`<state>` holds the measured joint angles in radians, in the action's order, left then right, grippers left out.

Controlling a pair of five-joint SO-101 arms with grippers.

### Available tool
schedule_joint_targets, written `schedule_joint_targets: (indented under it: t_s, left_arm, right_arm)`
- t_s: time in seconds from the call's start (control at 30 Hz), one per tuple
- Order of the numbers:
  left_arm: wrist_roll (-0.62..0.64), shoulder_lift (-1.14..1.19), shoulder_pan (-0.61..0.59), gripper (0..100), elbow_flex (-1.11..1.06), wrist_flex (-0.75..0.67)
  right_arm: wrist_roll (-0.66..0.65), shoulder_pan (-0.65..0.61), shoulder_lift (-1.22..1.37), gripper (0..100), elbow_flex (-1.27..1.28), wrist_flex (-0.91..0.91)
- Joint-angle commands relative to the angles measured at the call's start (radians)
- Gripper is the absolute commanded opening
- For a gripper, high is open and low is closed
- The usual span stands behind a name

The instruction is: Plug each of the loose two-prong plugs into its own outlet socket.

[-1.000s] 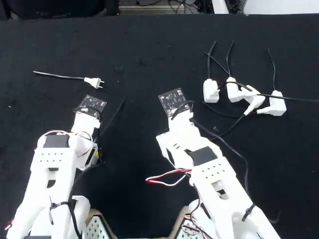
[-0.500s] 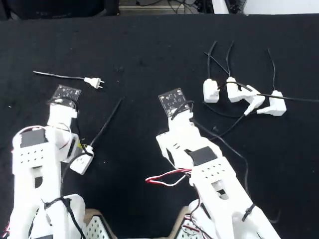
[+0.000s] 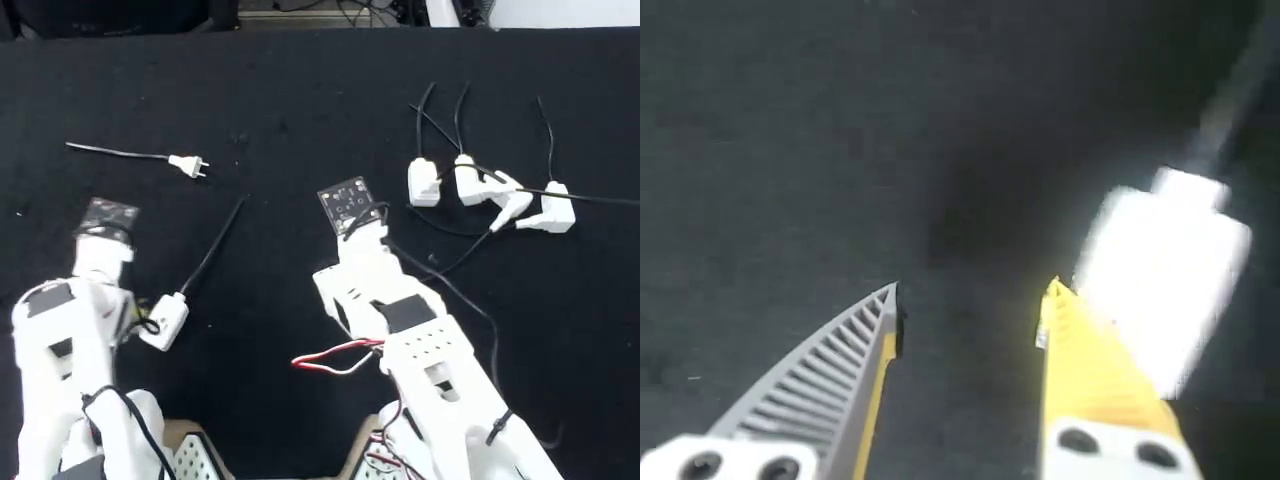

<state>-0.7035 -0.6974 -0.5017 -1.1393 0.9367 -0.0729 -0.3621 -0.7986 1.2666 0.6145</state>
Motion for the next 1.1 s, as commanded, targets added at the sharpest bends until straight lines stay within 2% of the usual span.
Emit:
schedule_joint_targets:
  t_s: [0.0,0.17,0.3,0.47,0.63,0.97,1.07]
  left_arm:
    - [0.078,-0.06,0.134,23,0.056,0.16]
    - [0.146,-0.17,0.314,23,0.09,0.272]
    - [0.141,-0.282,0.294,23,0.116,0.273]
    - [0.144,-0.397,0.289,23,0.082,0.288]
    - [0.143,-0.468,0.384,23,-0.022,0.293]
    - [0.147,-0.609,0.582,23,-0.047,0.296]
    - [0.143,-0.626,0.638,23,-0.131,0.284]
  right_arm:
    - [-0.008,0.018,-0.035,1.5,-0.005,-0.018]
    - [-0.008,0.021,-0.035,1.5,-0.005,-0.018]
    - [-0.005,0.052,-0.036,1.5,-0.01,-0.018]
    - [0.077,0.114,-0.036,1.5,-0.025,-0.018]
    - [0.075,0.11,-0.036,1.5,-0.024,-0.017]
    - [0.075,0.112,-0.036,1.5,-0.022,-0.018]
    - [0.075,0.112,-0.036,1.5,-0.024,-0.018]
